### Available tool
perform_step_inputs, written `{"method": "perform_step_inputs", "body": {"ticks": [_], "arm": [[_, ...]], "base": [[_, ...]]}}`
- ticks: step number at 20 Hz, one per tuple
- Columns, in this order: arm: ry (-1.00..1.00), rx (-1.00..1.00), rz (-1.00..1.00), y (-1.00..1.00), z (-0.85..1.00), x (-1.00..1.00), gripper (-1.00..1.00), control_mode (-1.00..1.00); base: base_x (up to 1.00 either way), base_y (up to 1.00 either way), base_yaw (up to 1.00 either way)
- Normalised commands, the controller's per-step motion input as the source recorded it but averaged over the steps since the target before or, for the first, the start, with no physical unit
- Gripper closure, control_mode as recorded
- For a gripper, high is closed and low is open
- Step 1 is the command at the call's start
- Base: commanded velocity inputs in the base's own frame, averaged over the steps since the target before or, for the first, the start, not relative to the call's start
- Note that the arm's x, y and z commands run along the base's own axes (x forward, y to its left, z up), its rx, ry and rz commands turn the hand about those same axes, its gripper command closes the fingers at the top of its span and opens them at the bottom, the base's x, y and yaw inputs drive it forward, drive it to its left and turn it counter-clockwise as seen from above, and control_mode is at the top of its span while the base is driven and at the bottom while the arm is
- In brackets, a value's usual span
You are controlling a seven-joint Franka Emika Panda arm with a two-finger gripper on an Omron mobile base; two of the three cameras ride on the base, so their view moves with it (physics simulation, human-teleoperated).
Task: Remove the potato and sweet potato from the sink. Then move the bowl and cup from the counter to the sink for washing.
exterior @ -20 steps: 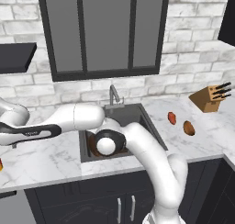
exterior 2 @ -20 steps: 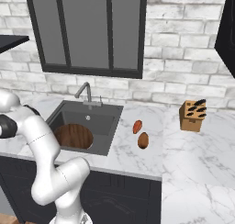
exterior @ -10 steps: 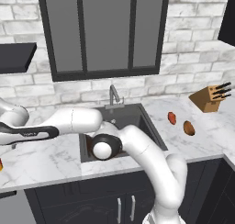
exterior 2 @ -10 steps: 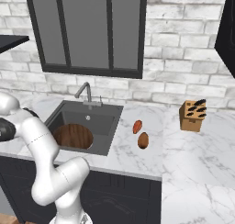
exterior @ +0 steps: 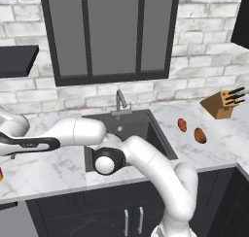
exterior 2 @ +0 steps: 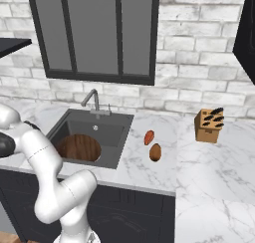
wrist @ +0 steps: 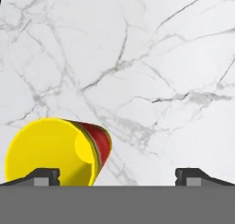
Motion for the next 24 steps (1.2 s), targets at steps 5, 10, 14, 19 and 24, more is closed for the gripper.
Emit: {"method": "perform_step_inputs", "body": {"ticks": [5,10,14,19,24], "arm": [[0.01,-0.01,0.0,0.1,-0.07,0.09,-1.0,-1.0],[0.01,0.0,0.0,0.12,-0.06,0.07,-1.0,-1.0],[0.01,0.0,0.0,0.12,-0.06,0.04,-1.0,-1.0],[0.0,-0.01,0.0,0.13,-0.06,0.07,-1.0,-1.0],[0.0,-0.01,0.0,0.12,-0.04,0.1,-1.0,-1.0]], "base": [[0.0,0.0,0.0],[0.0,0.0,0.0],[0.0,0.0,0.0],[0.0,0.0,0.0],[0.0,0.0,0.0]]}}
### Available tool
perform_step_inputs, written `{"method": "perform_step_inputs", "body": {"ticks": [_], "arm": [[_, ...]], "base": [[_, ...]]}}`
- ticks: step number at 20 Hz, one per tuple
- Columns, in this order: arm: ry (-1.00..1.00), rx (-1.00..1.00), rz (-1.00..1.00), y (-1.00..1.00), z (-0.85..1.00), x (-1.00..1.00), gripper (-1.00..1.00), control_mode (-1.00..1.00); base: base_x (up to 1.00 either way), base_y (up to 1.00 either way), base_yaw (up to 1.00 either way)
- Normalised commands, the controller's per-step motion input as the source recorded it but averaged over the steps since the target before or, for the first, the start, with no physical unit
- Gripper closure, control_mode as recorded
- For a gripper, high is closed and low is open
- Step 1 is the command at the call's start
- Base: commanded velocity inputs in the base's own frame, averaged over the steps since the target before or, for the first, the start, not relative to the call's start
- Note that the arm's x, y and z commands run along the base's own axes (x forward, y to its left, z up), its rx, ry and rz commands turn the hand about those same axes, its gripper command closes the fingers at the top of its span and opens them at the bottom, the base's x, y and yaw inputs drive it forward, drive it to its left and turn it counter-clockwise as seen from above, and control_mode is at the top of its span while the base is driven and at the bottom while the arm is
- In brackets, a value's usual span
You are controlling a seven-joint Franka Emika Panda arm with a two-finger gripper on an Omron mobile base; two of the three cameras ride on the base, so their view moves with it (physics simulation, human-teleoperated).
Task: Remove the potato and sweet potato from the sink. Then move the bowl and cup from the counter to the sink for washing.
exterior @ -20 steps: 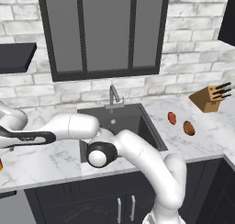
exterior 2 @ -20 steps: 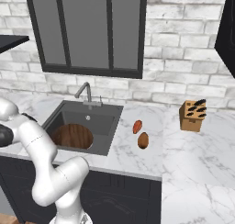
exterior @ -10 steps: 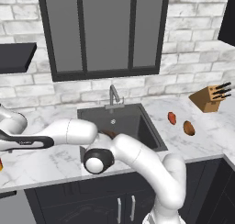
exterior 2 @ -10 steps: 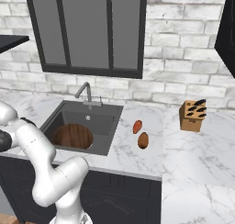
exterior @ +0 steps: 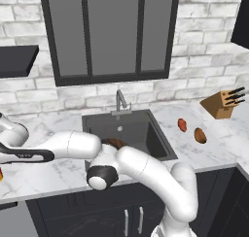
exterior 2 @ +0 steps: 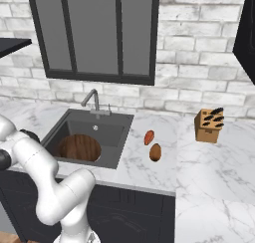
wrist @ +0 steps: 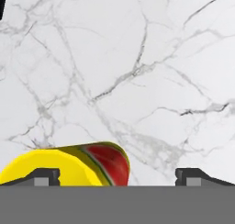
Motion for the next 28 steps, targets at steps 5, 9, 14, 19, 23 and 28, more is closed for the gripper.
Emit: {"method": "perform_step_inputs", "body": {"ticks": [5,9,14,19,23,28], "arm": [[0.01,-0.01,0.0,0.09,-0.01,0.13,-1.0,-1.0],[0.04,-0.02,0.0,0.09,-0.01,0.11,-1.0,-1.0],[0.06,-0.03,0.0,0.11,-0.04,0.09,-1.0,-1.0],[0.1,-0.06,0.0,0.22,-0.09,0.0,1.0,-1.0],[0.18,-0.09,0.0,0.2,-0.12,-0.09,1.0,-1.0],[0.17,-0.1,0.0,0.09,-0.05,-0.09,1.0,-1.0]], "base": [[0.0,0.0,0.0],[0.0,0.0,0.0],[0.0,0.0,0.0],[0.0,0.0,0.0],[0.0,0.0,0.0],[0.0,0.0,0.0]]}}
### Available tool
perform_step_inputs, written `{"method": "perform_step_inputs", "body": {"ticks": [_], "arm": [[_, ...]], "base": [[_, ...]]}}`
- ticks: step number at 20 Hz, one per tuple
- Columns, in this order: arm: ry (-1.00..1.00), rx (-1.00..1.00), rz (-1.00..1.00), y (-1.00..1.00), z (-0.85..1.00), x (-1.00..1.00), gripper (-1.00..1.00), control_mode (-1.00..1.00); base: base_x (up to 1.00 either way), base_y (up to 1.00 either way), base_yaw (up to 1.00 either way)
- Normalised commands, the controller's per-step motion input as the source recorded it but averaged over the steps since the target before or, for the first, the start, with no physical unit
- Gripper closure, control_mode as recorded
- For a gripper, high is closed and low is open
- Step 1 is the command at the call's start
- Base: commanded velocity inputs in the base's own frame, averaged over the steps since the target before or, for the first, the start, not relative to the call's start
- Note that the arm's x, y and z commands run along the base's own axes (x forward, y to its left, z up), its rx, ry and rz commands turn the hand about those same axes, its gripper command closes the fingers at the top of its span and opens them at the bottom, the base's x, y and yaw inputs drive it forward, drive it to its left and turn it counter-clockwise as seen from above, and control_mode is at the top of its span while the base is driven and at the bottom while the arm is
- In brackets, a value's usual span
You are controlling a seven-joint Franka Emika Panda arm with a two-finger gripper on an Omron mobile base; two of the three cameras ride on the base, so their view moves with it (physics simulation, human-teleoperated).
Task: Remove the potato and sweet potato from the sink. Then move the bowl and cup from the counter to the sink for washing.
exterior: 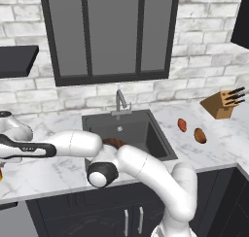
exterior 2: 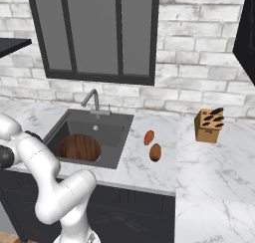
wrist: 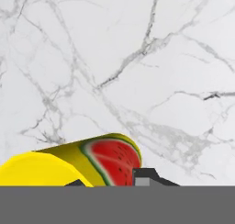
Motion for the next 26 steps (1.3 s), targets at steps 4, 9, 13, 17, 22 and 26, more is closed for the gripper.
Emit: {"method": "perform_step_inputs", "body": {"ticks": [4,9,13,17,22,26], "arm": [[0.14,-0.12,-0.02,-0.01,0.0,-0.12,1.0,-1.0],[0.12,-0.14,-0.02,-0.05,0.01,-0.12,1.0,-1.0],[0.11,-0.12,-0.02,-0.09,0.11,-0.17,1.0,-1.0],[0.08,-0.1,-0.02,-0.16,0.2,-0.18,1.0,-1.0],[0.03,-0.06,-0.02,-0.24,0.27,-0.19,1.0,-1.0],[0.0,-0.05,-0.01,-0.28,0.27,-0.16,1.0,-1.0]], "base": [[0.0,0.0,0.0],[0.0,0.0,0.0],[0.0,0.0,0.0],[0.0,0.0,0.0],[0.0,0.0,0.0],[0.0,0.0,0.0]]}}
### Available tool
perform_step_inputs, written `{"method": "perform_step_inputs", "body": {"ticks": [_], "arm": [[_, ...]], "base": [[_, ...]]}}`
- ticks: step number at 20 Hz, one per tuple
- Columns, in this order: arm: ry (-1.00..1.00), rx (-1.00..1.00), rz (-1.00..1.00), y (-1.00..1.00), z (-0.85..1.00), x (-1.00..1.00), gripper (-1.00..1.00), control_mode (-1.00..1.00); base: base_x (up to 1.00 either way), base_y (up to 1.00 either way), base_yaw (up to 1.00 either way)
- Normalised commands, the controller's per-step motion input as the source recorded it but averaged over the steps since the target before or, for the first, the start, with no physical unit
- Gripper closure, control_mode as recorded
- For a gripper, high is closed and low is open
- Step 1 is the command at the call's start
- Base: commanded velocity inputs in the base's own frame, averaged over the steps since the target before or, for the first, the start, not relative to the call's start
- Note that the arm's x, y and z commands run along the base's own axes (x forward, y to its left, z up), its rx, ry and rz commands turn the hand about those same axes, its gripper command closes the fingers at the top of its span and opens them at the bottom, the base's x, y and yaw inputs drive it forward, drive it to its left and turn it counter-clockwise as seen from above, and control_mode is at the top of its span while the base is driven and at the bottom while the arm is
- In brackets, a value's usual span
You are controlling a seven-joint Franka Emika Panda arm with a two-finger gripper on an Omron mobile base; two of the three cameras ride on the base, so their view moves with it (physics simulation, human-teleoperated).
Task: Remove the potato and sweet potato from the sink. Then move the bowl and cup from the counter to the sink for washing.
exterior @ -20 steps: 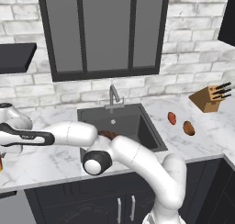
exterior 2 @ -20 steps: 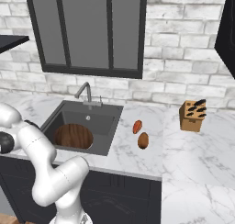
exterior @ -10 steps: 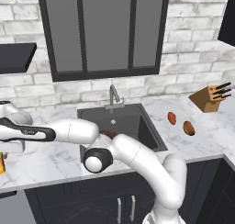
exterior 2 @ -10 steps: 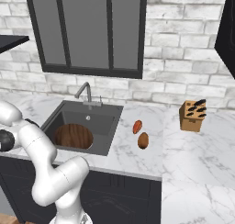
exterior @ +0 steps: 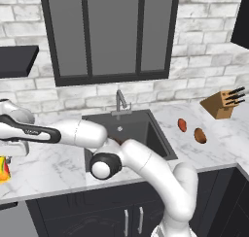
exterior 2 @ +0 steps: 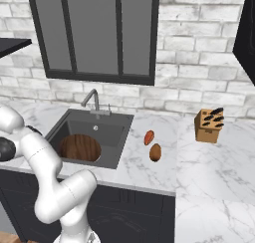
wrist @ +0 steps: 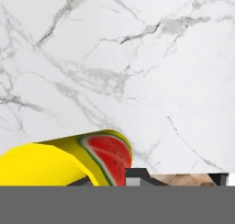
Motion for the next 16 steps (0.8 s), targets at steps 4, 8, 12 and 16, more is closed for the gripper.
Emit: {"method": "perform_step_inputs", "body": {"ticks": [4,8,12,16], "arm": [[0.0,-0.05,-0.02,-0.32,0.23,-0.16,1.0,-1.0],[0.0,-0.03,-0.01,-0.38,0.2,-0.18,1.0,-1.0],[0.0,-0.03,-0.01,-0.39,0.18,-0.17,1.0,-1.0],[0.0,-0.02,-0.01,-0.4,0.16,-0.18,1.0,-1.0]], "base": [[0.0,0.0,0.0],[0.0,0.0,0.0],[0.0,0.0,0.0],[0.0,0.0,0.0]]}}
